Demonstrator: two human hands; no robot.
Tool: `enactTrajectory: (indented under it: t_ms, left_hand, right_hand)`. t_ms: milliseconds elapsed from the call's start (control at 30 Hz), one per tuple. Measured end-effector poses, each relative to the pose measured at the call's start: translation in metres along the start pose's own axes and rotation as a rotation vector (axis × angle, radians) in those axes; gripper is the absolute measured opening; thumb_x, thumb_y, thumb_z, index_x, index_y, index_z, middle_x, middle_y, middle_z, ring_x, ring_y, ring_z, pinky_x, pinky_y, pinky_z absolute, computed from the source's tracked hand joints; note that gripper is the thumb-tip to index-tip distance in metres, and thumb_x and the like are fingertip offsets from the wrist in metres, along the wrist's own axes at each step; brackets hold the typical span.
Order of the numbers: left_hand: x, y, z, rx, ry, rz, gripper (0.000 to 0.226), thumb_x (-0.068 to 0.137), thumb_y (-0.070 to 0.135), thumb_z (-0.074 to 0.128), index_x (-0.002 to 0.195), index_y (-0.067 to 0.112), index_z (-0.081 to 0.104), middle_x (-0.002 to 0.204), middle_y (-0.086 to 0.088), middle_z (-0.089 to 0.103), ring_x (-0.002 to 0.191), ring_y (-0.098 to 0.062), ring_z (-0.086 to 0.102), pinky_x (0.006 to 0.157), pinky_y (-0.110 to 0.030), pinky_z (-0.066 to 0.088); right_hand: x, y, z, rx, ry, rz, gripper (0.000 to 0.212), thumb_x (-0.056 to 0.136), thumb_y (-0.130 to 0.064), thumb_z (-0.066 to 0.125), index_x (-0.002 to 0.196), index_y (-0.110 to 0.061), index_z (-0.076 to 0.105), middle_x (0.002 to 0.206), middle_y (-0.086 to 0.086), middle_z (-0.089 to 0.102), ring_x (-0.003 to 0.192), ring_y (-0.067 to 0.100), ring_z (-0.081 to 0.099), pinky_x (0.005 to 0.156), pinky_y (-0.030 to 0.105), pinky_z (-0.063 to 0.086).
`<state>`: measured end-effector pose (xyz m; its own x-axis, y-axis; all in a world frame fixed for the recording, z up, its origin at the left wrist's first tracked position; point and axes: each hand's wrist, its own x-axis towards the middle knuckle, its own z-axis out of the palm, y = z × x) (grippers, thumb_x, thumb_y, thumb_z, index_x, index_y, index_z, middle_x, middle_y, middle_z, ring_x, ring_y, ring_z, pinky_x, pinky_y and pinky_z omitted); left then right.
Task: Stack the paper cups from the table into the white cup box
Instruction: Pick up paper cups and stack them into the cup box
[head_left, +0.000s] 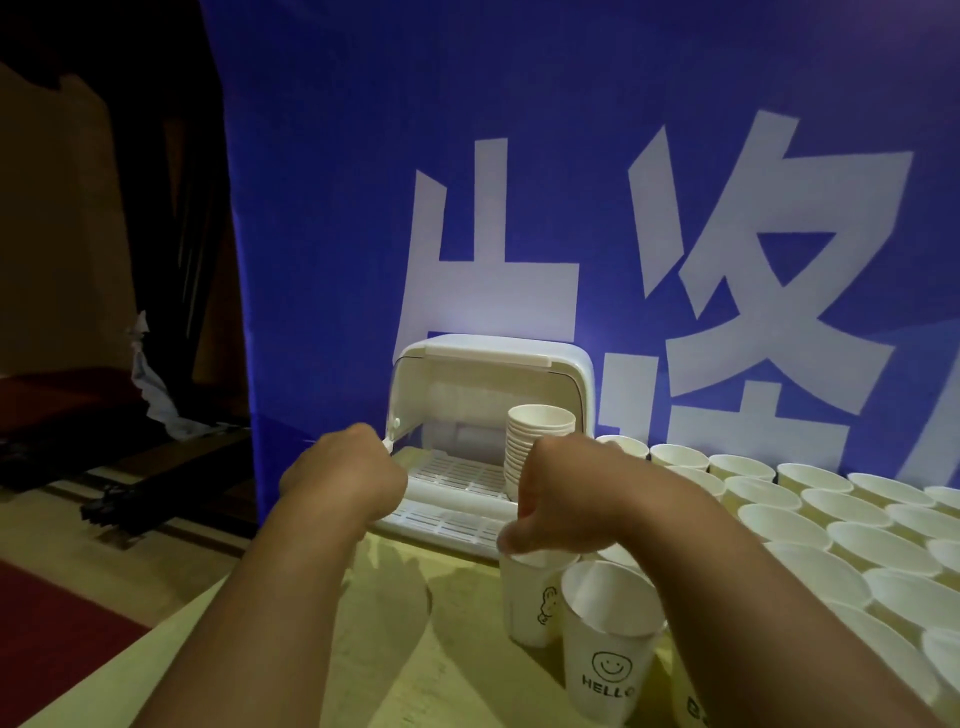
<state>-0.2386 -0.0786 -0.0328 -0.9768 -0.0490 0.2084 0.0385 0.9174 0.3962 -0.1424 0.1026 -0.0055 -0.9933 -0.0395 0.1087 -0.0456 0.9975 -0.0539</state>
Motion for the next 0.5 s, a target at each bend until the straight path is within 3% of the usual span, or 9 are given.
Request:
enactTrajectory:
  t_ms: [100, 167, 300, 433, 500]
  left_hand:
    - [0.003, -0.002, 0.003, -0.016, -0.056, -0.042, 0.019, 0.097, 0.016, 0.055, 0.113, 0.015, 0.047, 0.093, -0.009, 0.059, 0.079, -0.024, 0.068, 0.075, -0.039, 0.061]
    - [0.005, -0.004, 0.003, -0.002, -0.062, -0.039, 0.027, 0.096, 0.014, 0.057, 0.121, 0.014, 0.048, 0.096, -0.008, 0.056, 0.085, -0.024, 0.065, 0.081, -0.040, 0.060]
    - [0.002, -0.002, 0.005, 0.079, -0.047, 0.028, 0.028, 0.094, 0.013, 0.060, 0.119, 0.020, 0.048, 0.101, -0.004, 0.056, 0.090, -0.020, 0.059, 0.085, -0.039, 0.056]
    - [-0.001, 0.002, 0.003, 0.099, -0.026, 0.025, 0.033, 0.093, 0.015, 0.066, 0.121, 0.023, 0.051, 0.102, -0.002, 0.058, 0.091, -0.020, 0.060, 0.085, -0.040, 0.057]
    - [-0.005, 0.004, -0.003, 0.077, 0.038, 0.036, 0.032, 0.093, 0.023, 0.071, 0.119, 0.024, 0.053, 0.102, 0.000, 0.060, 0.090, -0.020, 0.060, 0.076, -0.039, 0.055]
  right_hand:
    - [0.004, 0.002, 0.011, -0.003, -0.058, -0.010, 0.038, 0.076, -0.055, 0.075, 0.093, -0.022, 0.072, 0.082, -0.008, 0.066, 0.078, 0.011, 0.062, 0.079, 0.034, 0.052]
    - [0.006, 0.002, 0.013, 0.019, -0.094, -0.026, 0.035, 0.077, -0.049, 0.077, 0.099, -0.022, 0.072, 0.088, -0.006, 0.069, 0.080, 0.012, 0.064, 0.079, 0.032, 0.055]
    - [0.008, 0.004, 0.015, -0.008, -0.102, -0.060, 0.032, 0.080, -0.037, 0.079, 0.106, -0.019, 0.072, 0.096, -0.002, 0.070, 0.084, 0.015, 0.066, 0.083, 0.036, 0.058]
    - [0.008, 0.009, 0.010, 0.021, -0.050, -0.080, 0.024, 0.083, -0.031, 0.077, 0.105, -0.021, 0.074, 0.095, -0.003, 0.071, 0.083, 0.014, 0.065, 0.081, 0.032, 0.056]
    - [0.007, 0.012, 0.003, 0.062, -0.001, -0.084, 0.019, 0.084, -0.030, 0.076, 0.102, -0.025, 0.075, 0.094, -0.006, 0.070, 0.084, 0.013, 0.064, 0.082, 0.032, 0.055]
